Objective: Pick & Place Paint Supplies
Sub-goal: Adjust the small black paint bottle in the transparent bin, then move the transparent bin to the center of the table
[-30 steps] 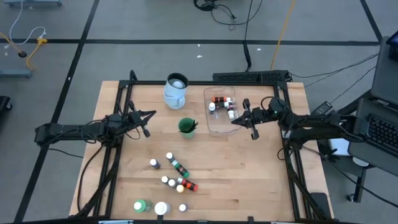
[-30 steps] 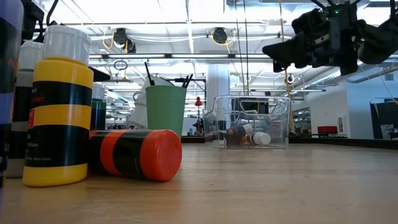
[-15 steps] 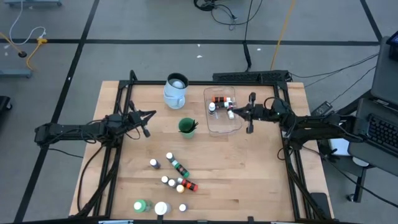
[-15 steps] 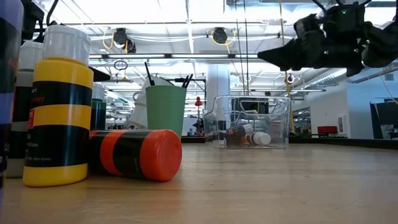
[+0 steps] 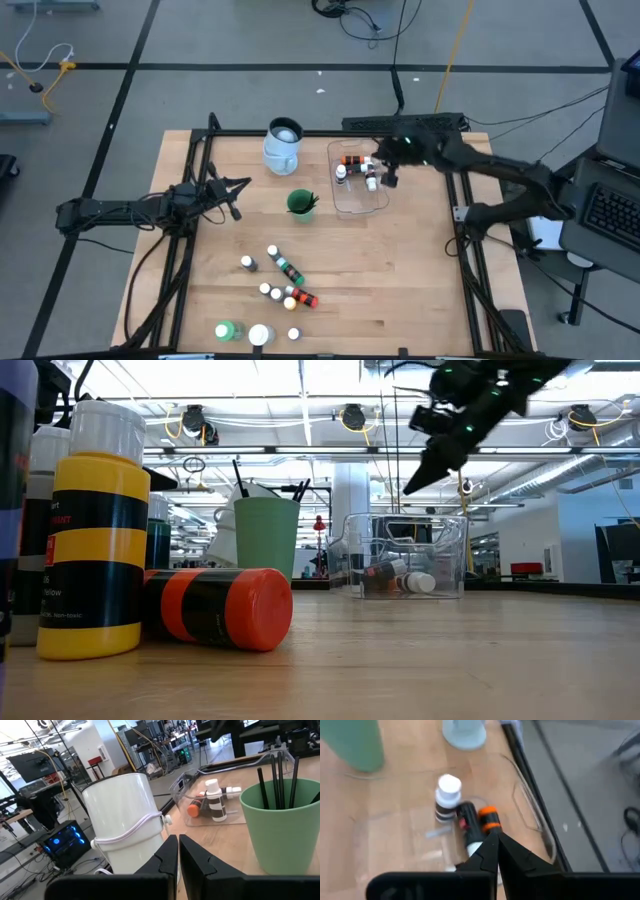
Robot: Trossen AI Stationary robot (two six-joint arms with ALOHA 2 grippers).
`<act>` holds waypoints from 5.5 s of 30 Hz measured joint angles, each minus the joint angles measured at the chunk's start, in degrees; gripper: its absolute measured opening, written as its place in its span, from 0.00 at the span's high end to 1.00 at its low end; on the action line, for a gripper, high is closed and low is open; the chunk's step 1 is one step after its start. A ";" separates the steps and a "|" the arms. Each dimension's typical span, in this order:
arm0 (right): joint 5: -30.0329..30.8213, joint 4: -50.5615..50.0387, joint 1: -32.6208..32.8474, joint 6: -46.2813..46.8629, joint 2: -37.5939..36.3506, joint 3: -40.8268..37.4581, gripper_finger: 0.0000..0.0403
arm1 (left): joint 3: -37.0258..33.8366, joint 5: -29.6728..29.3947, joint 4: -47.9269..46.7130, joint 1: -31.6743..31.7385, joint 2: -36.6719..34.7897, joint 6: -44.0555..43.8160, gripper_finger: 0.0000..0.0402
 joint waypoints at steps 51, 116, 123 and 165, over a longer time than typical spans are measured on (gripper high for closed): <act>2.74 -11.59 -0.82 -16.48 27.81 13.16 0.45 | 0.00 0.00 1.36 0.00 -0.02 -0.52 0.95; -4.83 5.85 10.43 -3.64 -12.38 -12.44 0.91 | 0.01 3.19 8.92 0.01 -0.04 -14.95 0.95; 18.14 5.34 26.26 -3.69 -9.02 -12.44 0.58 | 0.00 10.30 9.93 0.02 0.00 -15.85 0.95; 11.60 -6.66 30.23 8.02 11.95 -5.49 0.96 | 2.01 14.52 9.25 -0.02 0.20 -20.83 0.95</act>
